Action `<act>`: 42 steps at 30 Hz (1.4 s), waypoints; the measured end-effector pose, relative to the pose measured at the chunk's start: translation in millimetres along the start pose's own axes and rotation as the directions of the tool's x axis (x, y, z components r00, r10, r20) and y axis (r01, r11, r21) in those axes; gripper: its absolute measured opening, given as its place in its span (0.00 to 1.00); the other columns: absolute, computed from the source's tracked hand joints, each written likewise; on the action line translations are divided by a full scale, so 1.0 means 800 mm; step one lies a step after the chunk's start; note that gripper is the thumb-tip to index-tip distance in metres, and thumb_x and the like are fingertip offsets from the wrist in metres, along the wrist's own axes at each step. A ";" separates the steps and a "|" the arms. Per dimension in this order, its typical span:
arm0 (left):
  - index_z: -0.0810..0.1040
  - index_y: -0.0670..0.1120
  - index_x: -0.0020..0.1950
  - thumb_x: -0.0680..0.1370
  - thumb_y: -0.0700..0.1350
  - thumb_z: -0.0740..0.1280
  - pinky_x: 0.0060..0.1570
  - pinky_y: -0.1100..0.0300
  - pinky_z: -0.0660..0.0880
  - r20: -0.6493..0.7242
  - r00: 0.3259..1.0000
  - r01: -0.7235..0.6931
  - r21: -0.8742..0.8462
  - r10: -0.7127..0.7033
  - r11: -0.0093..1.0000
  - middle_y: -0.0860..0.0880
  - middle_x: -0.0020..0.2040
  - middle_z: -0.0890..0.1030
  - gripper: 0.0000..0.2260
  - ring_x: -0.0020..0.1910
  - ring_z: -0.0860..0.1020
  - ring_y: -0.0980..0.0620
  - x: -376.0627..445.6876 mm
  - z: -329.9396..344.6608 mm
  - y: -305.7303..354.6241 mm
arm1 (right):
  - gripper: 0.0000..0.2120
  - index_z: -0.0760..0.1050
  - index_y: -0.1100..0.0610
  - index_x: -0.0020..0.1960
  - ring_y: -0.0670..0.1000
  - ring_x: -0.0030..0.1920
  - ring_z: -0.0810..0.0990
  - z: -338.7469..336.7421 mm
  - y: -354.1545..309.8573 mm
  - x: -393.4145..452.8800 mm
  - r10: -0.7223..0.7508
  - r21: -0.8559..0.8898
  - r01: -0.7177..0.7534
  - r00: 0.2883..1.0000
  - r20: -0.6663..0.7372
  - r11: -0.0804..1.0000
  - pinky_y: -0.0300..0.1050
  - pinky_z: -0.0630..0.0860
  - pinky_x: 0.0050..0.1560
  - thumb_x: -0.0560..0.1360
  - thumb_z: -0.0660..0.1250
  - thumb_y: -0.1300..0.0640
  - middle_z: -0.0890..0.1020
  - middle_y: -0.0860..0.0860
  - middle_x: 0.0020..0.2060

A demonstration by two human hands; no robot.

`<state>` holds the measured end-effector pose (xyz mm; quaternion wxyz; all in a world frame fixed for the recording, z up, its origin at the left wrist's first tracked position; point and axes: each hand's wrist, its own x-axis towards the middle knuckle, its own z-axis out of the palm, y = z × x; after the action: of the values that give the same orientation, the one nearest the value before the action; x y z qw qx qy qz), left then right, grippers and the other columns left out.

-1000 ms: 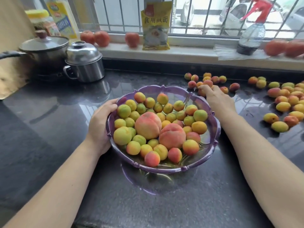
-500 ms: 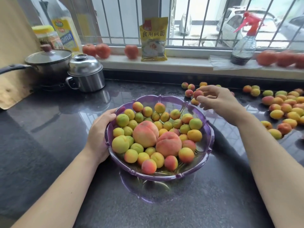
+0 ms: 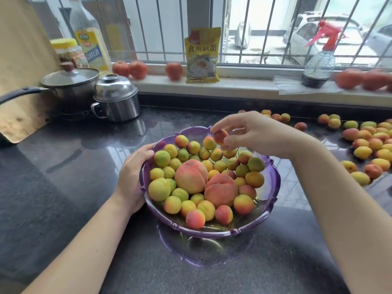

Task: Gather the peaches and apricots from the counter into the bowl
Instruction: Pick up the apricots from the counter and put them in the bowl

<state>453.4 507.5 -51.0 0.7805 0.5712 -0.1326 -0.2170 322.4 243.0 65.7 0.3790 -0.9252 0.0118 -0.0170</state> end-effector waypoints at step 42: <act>0.84 0.41 0.65 0.78 0.47 0.64 0.72 0.32 0.72 -0.034 0.999 -0.014 -0.035 0.013 0.999 0.34 0.64 0.83 0.19 0.65 0.81 0.33 -0.004 0.006 0.002 | 0.10 0.83 0.49 0.50 0.47 0.42 0.84 -0.031 0.093 0.013 0.139 -0.059 -0.222 0.772 -0.620 0.973 0.44 0.81 0.49 0.77 0.67 0.62 0.86 0.43 0.41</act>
<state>448.3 505.4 -48.2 0.7939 0.5600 -0.1193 -0.2046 331.5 172.0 31.6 0.2940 -0.8867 0.2236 -0.2780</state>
